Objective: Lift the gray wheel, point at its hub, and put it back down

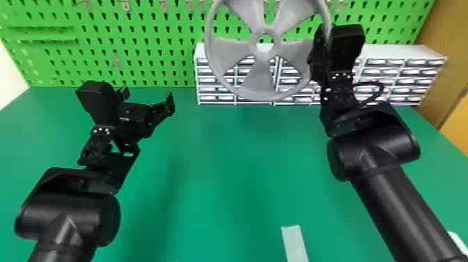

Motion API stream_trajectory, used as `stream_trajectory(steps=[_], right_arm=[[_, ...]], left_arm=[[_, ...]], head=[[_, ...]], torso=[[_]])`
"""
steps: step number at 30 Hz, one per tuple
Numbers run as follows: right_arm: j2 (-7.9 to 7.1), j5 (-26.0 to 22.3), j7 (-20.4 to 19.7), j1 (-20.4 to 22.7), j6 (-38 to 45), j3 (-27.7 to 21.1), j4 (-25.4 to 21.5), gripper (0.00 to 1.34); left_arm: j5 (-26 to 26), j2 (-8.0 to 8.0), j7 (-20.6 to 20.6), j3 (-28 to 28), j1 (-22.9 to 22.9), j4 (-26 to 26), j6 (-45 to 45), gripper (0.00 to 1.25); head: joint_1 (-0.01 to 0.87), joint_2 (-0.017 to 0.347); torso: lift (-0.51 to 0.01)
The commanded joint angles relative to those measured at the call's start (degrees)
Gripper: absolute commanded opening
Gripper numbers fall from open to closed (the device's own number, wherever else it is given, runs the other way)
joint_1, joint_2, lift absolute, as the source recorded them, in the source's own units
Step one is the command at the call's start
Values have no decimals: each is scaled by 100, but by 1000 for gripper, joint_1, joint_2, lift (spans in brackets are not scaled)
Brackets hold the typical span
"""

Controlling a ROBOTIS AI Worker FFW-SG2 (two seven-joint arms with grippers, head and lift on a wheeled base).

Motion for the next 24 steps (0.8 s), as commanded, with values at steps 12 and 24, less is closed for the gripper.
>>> stream_trajectory(steps=[12,24], right_arm=[[-34,-299,0,-246,-1454,275,834,9],[-34,-378,0,-299,-1894,293,1009,9]], left_arm=[[55,18,-80,-111,117,-158,116,1151],[64,53,-97,-129,187,-263,195,1151]], head=[[692,48],[692,48]], torso=[[-88],[-88]])
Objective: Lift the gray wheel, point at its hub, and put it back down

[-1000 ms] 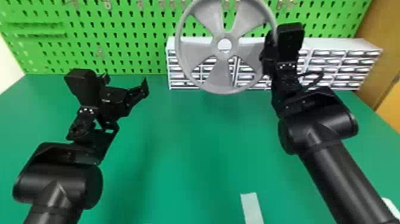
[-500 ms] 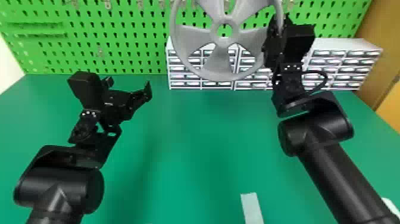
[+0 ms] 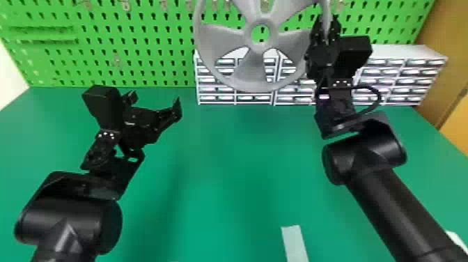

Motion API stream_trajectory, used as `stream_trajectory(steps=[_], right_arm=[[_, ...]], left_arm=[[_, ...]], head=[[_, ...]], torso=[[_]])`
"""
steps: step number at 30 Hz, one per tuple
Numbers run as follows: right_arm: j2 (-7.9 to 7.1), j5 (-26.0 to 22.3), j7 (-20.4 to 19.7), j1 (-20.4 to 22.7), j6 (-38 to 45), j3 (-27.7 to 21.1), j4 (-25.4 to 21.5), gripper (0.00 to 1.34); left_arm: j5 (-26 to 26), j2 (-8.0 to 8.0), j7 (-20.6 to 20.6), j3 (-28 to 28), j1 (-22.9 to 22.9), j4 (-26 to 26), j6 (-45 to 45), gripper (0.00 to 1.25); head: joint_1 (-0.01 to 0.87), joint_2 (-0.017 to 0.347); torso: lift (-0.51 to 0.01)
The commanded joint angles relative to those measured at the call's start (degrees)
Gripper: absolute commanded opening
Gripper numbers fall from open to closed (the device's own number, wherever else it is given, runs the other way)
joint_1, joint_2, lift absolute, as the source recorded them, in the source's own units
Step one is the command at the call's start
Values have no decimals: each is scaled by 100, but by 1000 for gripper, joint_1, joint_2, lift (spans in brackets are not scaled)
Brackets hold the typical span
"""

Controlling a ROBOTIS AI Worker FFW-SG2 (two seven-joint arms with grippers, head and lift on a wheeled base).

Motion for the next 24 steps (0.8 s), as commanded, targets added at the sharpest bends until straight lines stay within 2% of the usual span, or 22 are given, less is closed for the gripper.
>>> stream_trajectory(steps=[1,12,18,21,22,24], right_arm=[[6,-1,0,-9,-31,-3,9,9],[-3,-1,0,0,-22,-47,18,9],[-21,-1,0,53,-22,-99,9,9],[-29,-1,0,106,-57,-117,-17,9],[-29,-1,0,123,-66,-117,-17,9],[-29,-1,0,158,-66,-117,-17,9]], left_arm=[[4,2,-8,0,20,-32,24,1151],[39,11,-113,62,222,-331,103,1147],[65,11,-386,97,363,-586,165,1088],[57,2,-597,114,406,-656,165,943],[48,11,-684,123,415,-665,165,854],[4,11,-887,132,424,-700,165,591]], head=[[692,48],[692,48],[692,48],[692,48],[692,48],[692,48]], torso=[[-88],[-88],[-88],[-88],[-88],[-88]])
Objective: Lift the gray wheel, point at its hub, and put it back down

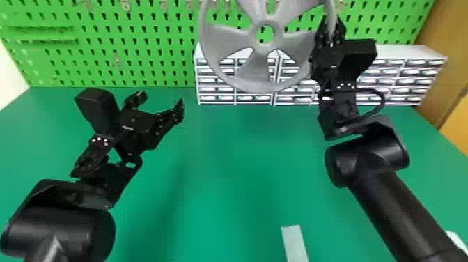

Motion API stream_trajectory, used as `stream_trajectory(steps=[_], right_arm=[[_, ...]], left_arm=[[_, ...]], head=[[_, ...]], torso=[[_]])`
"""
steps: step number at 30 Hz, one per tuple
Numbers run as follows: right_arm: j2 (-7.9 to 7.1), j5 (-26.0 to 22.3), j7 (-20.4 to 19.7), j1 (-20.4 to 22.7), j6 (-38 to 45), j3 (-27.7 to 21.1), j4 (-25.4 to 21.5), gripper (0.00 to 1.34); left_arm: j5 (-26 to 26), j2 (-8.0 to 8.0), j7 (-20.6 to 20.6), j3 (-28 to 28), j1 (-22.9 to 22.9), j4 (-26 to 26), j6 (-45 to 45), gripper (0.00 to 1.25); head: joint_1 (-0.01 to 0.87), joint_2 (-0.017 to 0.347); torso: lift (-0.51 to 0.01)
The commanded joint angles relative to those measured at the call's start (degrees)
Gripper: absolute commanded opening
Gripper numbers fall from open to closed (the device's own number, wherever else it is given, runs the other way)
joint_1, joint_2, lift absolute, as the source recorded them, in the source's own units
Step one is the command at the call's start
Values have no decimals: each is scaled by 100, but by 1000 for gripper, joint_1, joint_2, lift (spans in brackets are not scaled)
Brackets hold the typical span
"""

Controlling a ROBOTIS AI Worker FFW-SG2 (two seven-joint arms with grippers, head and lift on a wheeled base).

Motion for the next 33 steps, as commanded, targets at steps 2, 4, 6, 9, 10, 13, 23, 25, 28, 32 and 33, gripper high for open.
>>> stream_trajectory(steps=[2,4,6,9,10,13,23,25,28,32,33], right_arm=[[-6,0,0,111,-22,-10,-10,9],[-6,0,0,137,-22,-10,-28,9],[-15,0,0,172,-22,-1,-45,9],[-23,0,0,199,-22,8,-71,9],[-32,0,0,207,-22,17,-80,9],[-41,0,0,225,-22,25,-98,9],[-85,44,0,269,-22,25,-159,9],[-85,35,0,269,-22,25,-159,9],[-94,44,0,269,-13,25,-159,9],[-94,53,0,260,-5,34,-159,9],[-85,53,0,260,13,43,-159,9]], left_arm=[[-108,-8,-255,14,69,-136,2,466],[-257,-17,-255,-3,122,-250,2,440],[-389,1,-255,-74,149,-347,-7,361],[-372,53,-246,-162,193,-426,2,103],[-363,53,-220,-162,210,-443,2,54],[-187,80,-149,-188,272,-470,2,29],[68,106,-149,-56,518,-654,204,26],[77,124,-149,-65,535,-698,257,26],[112,141,-149,-100,500,-716,292,26],[85,141,-149,-188,412,-707,301,26],[59,141,-141,-214,395,-707,301,26]], head=[[692,48],[692,48],[692,48],[692,48],[692,48],[692,48],[692,48],[692,48],[692,48],[692,48],[692,48]], torso=[[-88],[-88],[-88],[-88],[-88],[-88],[-88],[-88],[-88],[-88],[-88]])
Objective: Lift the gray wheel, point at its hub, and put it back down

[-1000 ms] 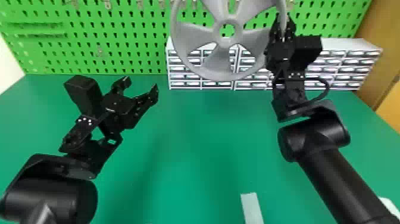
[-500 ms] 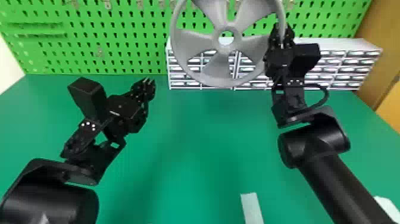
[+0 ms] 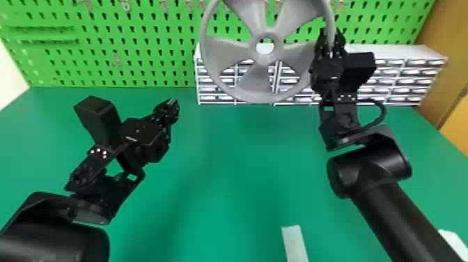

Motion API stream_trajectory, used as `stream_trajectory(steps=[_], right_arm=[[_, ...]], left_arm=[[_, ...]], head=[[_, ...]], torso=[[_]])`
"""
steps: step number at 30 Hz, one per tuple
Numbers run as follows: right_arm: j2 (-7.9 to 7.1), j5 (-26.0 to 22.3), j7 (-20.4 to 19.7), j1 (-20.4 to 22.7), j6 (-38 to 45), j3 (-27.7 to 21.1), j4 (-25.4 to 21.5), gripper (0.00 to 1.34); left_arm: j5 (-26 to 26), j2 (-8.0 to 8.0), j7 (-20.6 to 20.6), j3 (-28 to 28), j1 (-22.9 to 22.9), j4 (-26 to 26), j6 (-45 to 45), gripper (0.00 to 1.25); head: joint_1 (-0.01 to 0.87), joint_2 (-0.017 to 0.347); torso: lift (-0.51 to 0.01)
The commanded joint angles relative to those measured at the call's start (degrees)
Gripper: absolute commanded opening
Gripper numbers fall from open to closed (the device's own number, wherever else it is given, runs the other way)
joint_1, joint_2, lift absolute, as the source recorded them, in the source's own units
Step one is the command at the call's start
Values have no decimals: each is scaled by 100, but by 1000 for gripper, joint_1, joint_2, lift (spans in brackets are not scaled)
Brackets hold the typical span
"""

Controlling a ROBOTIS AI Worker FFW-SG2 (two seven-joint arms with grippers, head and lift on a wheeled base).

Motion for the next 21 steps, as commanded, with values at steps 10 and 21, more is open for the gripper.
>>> stream_trajectory(steps=[10,21], right_arm=[[50,162,0,-44,50,35,0,9],[77,258,-9,-35,59,141,9,9]], left_arm=[[0,-6,158,-470,-348,117,7,26],[-9,11,633,-1032,-779,337,-160,26]], head=[[692,48],[692,48]], torso=[[-88],[-88]])
